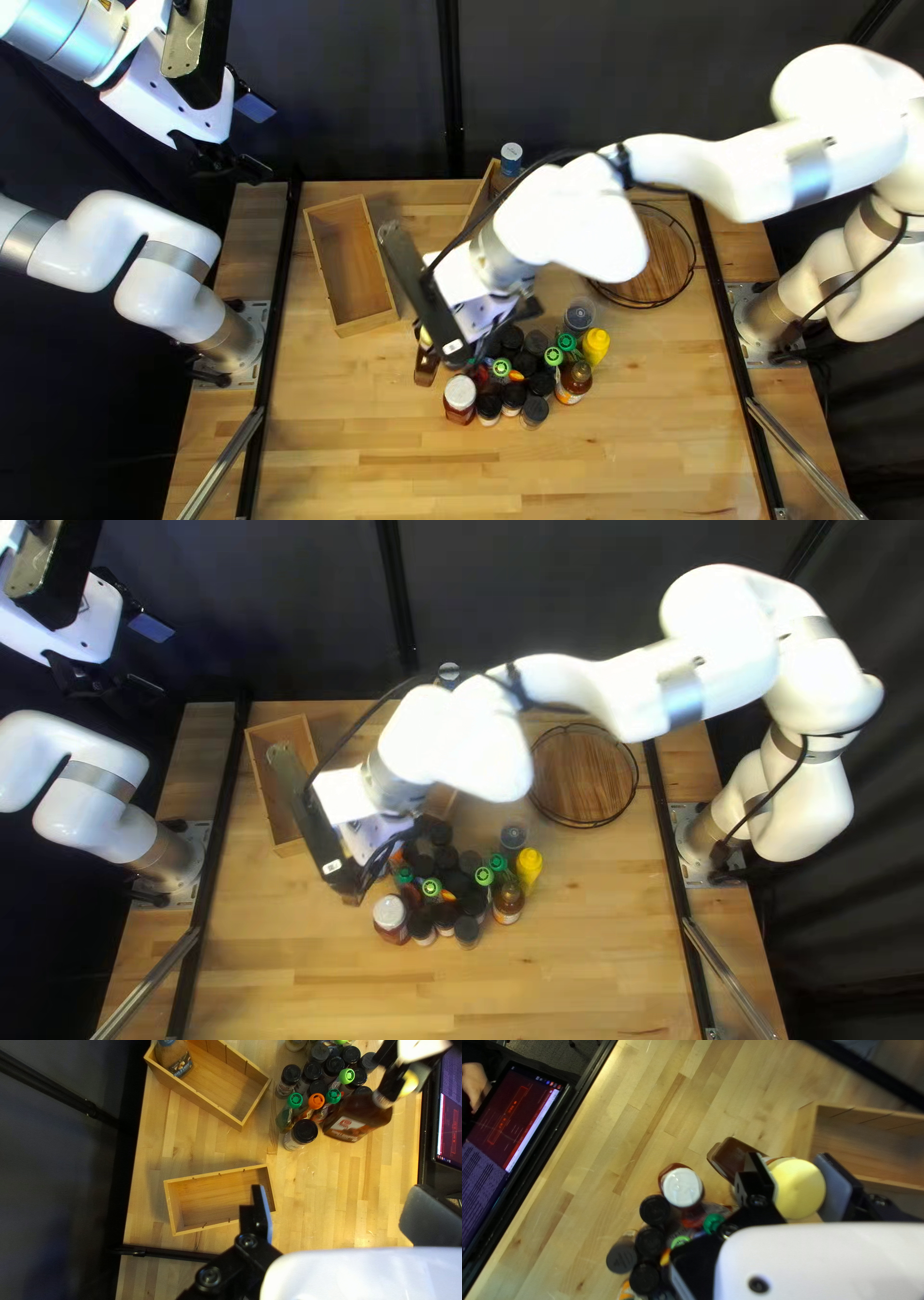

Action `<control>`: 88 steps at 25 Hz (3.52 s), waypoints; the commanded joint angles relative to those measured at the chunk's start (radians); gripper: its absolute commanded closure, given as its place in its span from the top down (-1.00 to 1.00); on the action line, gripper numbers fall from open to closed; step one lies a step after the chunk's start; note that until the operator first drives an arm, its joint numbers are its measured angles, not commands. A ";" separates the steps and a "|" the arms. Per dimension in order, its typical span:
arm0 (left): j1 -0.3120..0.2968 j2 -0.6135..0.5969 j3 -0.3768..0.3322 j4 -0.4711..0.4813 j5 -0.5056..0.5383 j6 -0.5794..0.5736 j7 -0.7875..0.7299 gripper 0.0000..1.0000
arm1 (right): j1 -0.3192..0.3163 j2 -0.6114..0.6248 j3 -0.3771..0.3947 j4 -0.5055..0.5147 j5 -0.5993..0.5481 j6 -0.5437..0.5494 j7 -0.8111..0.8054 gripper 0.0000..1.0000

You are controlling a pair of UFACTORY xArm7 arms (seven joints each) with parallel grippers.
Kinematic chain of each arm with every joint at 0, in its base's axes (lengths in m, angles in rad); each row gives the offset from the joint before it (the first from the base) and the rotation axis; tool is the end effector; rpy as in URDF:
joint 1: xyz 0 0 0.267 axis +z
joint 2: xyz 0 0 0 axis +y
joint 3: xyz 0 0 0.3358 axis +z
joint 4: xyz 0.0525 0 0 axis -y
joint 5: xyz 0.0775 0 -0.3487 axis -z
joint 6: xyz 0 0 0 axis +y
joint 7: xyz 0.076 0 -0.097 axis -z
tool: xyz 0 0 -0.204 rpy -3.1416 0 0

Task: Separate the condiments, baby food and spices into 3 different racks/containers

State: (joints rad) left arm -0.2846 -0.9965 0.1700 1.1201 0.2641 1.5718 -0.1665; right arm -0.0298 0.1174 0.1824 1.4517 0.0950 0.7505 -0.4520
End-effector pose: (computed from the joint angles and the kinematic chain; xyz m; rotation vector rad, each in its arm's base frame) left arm 0.2396 0.0708 0.5163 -3.0034 -0.1301 -0.8317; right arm 0.6684 0.1139 0.3810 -2.8788 -0.8075 -0.9146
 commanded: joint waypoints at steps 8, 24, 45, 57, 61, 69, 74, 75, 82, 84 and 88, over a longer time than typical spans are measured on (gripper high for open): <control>0.000 0.000 0.000 0.000 0.000 0.000 0.000 1.00 | -0.105 -0.296 -0.131 -0.222 0.078 0.110 -0.105 -1.00; 0.000 0.000 0.000 0.000 0.000 0.000 0.000 1.00 | -0.230 -0.266 -0.318 -0.402 0.163 -0.003 -0.234 -1.00; 0.000 0.000 0.000 0.000 0.000 0.000 0.000 1.00 | -0.265 -0.240 -0.344 -0.487 0.100 -0.111 -0.266 -1.00; 0.000 0.000 0.000 0.000 0.000 0.000 0.000 1.00 | -0.277 -0.212 -0.360 -0.500 0.105 -0.126 -0.278 -0.32; 0.000 0.000 0.000 0.000 0.000 0.000 0.000 1.00 | -0.275 -0.201 -0.358 -0.495 0.105 -0.125 -0.278 0.85; 0.000 0.000 0.000 0.000 0.000 0.000 0.000 1.00 | -0.273 -0.215 -0.356 -0.493 0.105 -0.108 -0.279 0.97; 0.000 0.000 0.000 0.000 0.000 0.000 0.000 1.00 | -0.257 -0.280 -0.319 -0.508 0.075 -0.070 -0.221 1.00; 0.000 0.000 0.000 0.000 0.000 0.000 0.000 1.00 | -0.251 -0.294 -0.306 -0.508 0.067 -0.056 -0.199 1.00; 0.000 0.000 0.000 0.000 0.000 0.000 0.000 1.00 | -0.207 -0.358 -0.222 -0.500 0.056 0.079 -0.068 1.00; 0.000 0.000 0.000 0.000 0.000 0.000 0.000 1.00 | -0.185 -0.366 -0.185 -0.494 0.050 0.139 -0.021 1.00; 0.000 0.000 0.000 0.000 0.000 0.000 0.000 1.00 | -0.146 -0.361 -0.124 -0.467 0.038 0.254 0.052 1.00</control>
State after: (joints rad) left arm -0.2846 -0.9965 0.1700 1.1201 0.2641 1.5718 -0.1665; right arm -0.2050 -0.2430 0.0124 0.9676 0.1449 0.9312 -0.4536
